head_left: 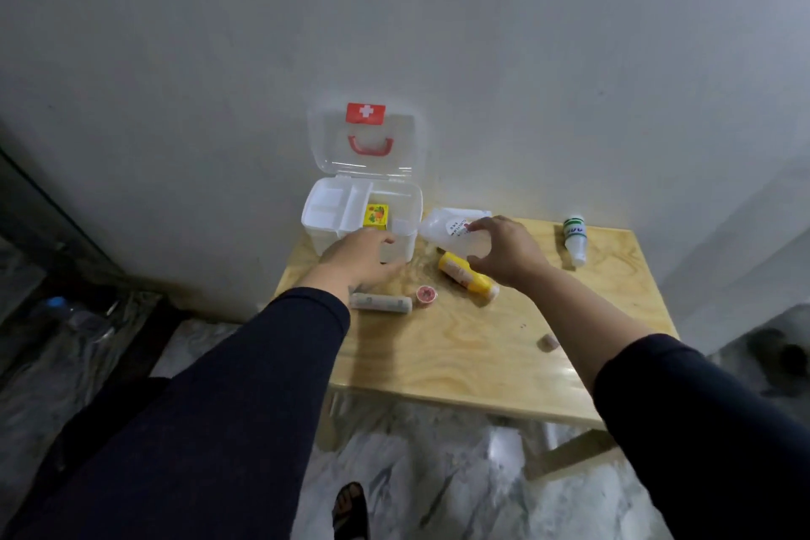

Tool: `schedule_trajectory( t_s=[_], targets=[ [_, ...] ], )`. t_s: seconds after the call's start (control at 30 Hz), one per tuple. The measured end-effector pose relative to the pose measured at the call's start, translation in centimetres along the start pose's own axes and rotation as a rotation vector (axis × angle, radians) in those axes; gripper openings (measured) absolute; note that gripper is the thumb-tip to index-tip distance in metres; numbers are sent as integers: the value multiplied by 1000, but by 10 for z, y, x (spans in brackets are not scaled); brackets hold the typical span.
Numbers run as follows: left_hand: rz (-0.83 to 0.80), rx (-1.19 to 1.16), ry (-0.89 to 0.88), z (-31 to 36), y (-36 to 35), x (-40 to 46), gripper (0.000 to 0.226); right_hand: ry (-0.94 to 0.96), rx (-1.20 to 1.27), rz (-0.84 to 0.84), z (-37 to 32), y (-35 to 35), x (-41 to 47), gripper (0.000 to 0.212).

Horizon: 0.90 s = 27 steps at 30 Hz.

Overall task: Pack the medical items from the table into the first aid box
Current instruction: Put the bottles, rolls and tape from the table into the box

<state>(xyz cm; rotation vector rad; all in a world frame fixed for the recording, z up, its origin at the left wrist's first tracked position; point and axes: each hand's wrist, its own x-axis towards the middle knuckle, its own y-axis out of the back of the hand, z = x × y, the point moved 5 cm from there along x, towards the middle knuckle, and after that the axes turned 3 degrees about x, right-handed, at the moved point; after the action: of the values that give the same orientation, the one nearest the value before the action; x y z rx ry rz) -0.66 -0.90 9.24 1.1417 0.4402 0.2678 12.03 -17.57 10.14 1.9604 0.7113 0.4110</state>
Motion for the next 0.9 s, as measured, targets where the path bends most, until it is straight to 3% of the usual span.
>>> schedule_trajectory(
  t_s=[0.2,0.43,0.9],
  targets=[
    [7,25,28,-45,21,38,56,58,-115,-38,-44,-7,58,50],
    [36,53,69,-99,35,81,79,52,-223,-126,-71,-38,117,49],
    [-86,113,7,-135,22,115,109,75,-167,-232,-84,-100,166,45]
  ],
)
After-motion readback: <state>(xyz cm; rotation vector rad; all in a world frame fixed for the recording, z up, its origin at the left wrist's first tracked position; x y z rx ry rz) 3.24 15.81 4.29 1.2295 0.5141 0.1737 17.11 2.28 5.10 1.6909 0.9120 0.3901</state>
